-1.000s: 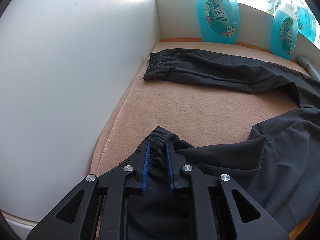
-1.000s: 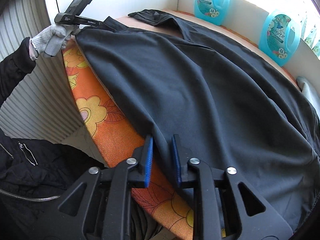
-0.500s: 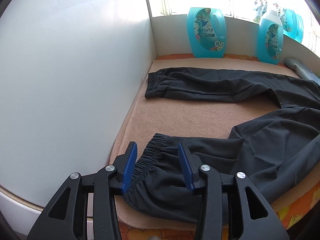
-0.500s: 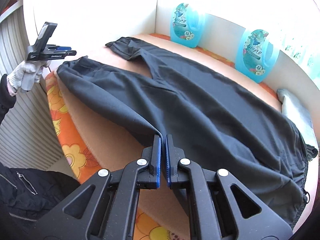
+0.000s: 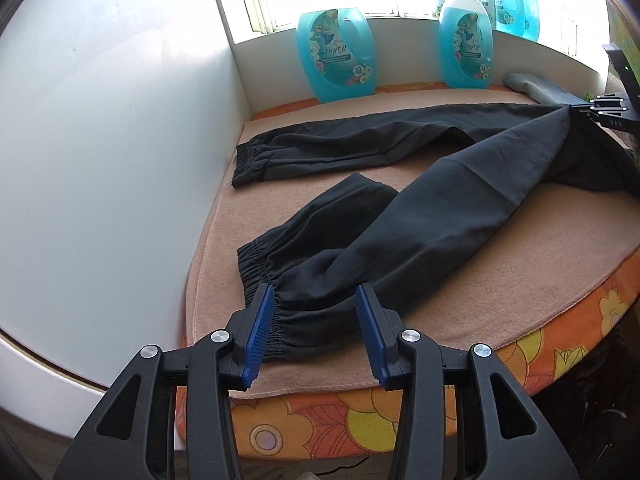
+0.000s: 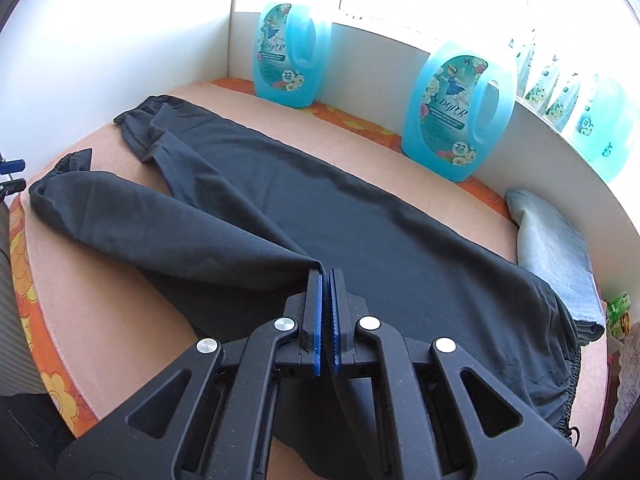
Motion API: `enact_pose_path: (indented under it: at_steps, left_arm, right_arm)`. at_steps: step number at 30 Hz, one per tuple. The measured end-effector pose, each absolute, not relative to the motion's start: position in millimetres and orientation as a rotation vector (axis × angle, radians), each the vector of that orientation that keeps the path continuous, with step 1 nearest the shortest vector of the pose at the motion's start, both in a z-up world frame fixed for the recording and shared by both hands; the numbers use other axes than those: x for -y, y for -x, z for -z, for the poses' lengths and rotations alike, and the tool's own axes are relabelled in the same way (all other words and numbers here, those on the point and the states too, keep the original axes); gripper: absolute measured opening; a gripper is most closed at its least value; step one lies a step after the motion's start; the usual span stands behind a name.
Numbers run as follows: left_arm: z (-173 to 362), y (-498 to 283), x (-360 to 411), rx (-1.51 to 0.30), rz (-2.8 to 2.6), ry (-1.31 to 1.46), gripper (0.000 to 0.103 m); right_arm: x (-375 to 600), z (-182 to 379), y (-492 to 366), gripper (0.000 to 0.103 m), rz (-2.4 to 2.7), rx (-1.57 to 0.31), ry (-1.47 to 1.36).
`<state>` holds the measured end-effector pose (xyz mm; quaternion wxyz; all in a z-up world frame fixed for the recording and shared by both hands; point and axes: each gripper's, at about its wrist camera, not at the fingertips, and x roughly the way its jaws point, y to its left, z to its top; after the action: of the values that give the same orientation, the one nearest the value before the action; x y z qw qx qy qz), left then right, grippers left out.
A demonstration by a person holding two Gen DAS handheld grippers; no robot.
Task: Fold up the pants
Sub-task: 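Close the left gripper on the elastic cuff of the other leg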
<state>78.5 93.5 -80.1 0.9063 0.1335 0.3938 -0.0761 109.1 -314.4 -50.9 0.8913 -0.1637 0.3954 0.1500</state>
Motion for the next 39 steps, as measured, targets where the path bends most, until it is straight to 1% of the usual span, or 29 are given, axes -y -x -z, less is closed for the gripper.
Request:
enact_pose_path:
  at_steps: [8, 11, 15, 19, 21, 22, 24, 25, 30, 34, 39]
  left_arm:
    - [108, -85, -77, -0.9, 0.228, -0.361, 0.041]
    - [116, -83, -70, -0.929, 0.246, -0.438, 0.041]
    - [121, -86, -71, -0.943, 0.263, -0.488, 0.041]
    - [121, -96, -72, -0.958, 0.286, -0.523, 0.044]
    - [121, -102, -73, -0.97, 0.309, -0.512, 0.034]
    - [122, -107, -73, -0.975, 0.3, -0.507, 0.017]
    - [122, -116, -76, -0.971, 0.272, -0.479, 0.013]
    - [120, -118, -77, -0.963, 0.274, -0.444, 0.005]
    - [115, -122, -83, -0.894, 0.209, -0.333, 0.002]
    - [94, -117, -93, -0.779, 0.173, -0.216, 0.002]
    - [86, -133, -104, -0.76, 0.116, -0.198, 0.002]
  right_arm:
    - [343, 57, -127, 0.004, -0.219, -0.828, 0.292]
    - [350, 59, -128, 0.004, -0.211, -0.835, 0.282]
    - [350, 62, -129, 0.004, -0.217, -0.844, 0.264]
    - [348, 60, -127, 0.004, -0.226, -0.838, 0.251]
    - [346, 58, -125, 0.004, -0.228, -0.828, 0.254]
    - [346, 57, -123, 0.004, -0.228, -0.825, 0.253]
    - [346, 55, -121, 0.004, -0.23, -0.82, 0.248]
    - [346, 54, -120, 0.004, -0.231, -0.819, 0.248]
    - [343, 53, -112, 0.004, -0.226, -0.804, 0.271]
    - [340, 39, -100, 0.004, -0.229, -0.754, 0.256]
    - [329, 28, -91, 0.004, -0.224, -0.714, 0.315]
